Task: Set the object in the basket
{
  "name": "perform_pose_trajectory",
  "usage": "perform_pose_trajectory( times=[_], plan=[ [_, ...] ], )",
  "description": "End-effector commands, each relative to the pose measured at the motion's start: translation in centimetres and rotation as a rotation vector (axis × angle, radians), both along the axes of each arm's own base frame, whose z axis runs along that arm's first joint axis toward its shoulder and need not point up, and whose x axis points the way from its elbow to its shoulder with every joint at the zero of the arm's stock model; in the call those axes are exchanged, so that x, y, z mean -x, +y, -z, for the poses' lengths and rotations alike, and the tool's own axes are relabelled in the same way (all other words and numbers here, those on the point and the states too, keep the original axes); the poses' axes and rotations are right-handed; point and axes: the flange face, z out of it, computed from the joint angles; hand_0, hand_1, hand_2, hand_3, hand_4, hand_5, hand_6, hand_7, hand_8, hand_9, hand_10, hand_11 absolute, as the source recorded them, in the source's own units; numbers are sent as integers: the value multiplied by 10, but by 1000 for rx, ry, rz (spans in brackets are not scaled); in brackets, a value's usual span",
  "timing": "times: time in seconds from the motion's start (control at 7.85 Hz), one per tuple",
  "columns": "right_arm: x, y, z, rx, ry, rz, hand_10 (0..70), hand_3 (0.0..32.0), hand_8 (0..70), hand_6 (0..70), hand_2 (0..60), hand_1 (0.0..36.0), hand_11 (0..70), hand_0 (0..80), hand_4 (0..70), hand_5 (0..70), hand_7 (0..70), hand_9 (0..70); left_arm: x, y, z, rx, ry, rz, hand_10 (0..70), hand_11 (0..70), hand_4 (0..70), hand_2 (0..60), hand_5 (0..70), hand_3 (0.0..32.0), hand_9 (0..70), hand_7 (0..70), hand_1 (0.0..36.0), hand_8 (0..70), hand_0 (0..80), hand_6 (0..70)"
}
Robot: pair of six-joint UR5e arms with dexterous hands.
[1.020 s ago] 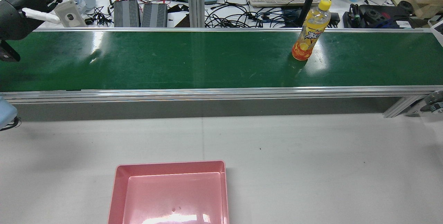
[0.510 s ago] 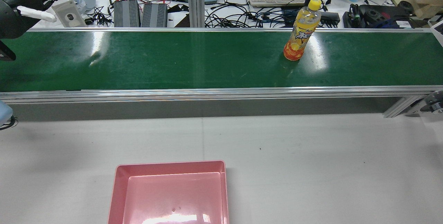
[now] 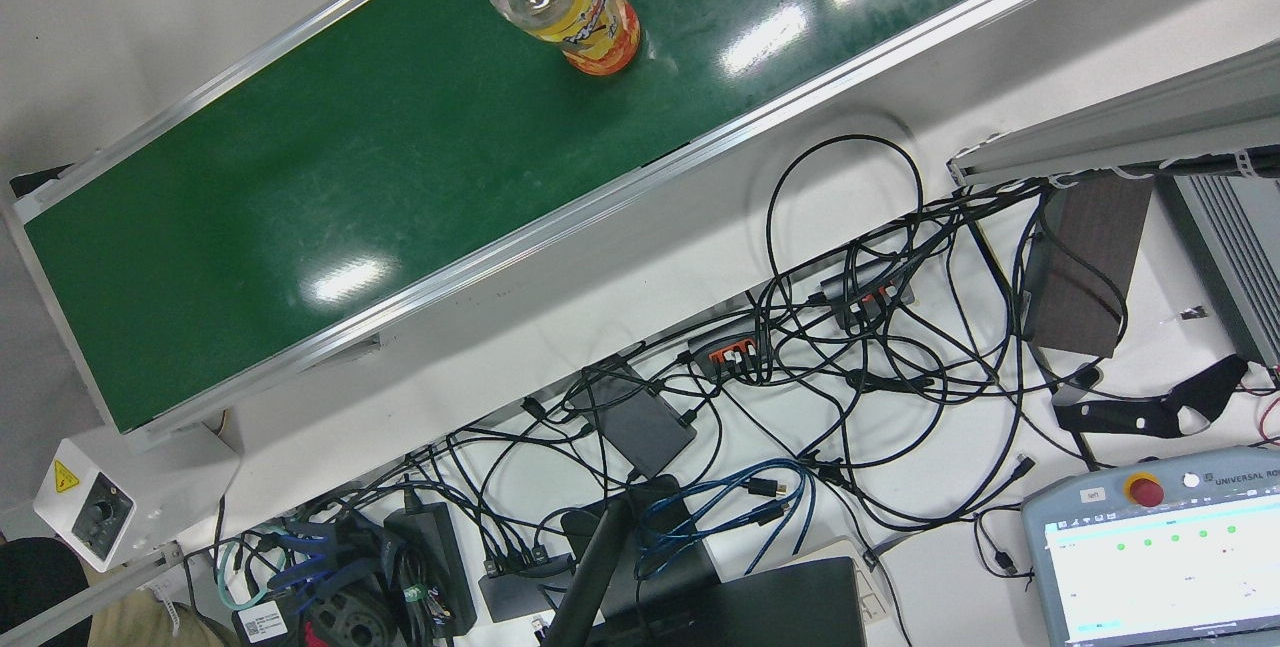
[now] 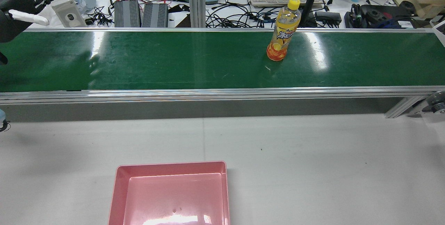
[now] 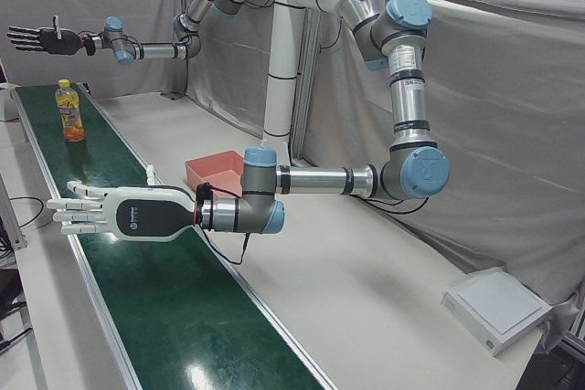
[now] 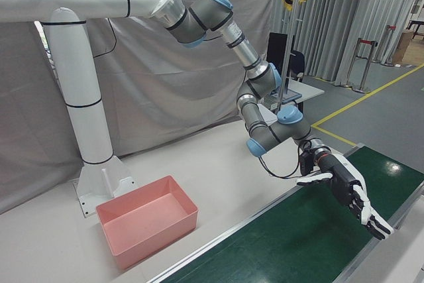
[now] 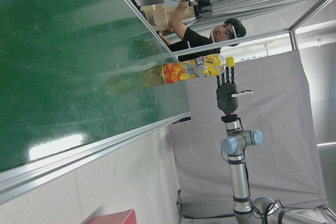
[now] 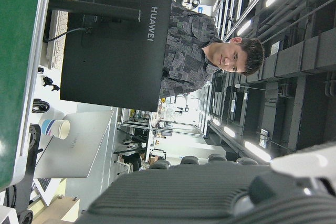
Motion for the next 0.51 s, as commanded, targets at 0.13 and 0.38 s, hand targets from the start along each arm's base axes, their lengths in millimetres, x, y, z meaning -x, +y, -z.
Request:
perform_pose_trajectory(
  times=[0.13,0.38],
  plan=[
    [0,0,0,0,0,0,0,0,0,0,0,0,0,0,0,0,0,0,-1,-1,-9,17,-10,0,0,1,83,0,204,0,0,22,193,29,560,0],
    [0,0,0,0,0,0,0,0,0,0,0,0,0,0,0,0,0,0,-5,-1,-9,34,-33,-1,0,0,105,0,232,0,0,29,188,28,563,0]
  ],
)
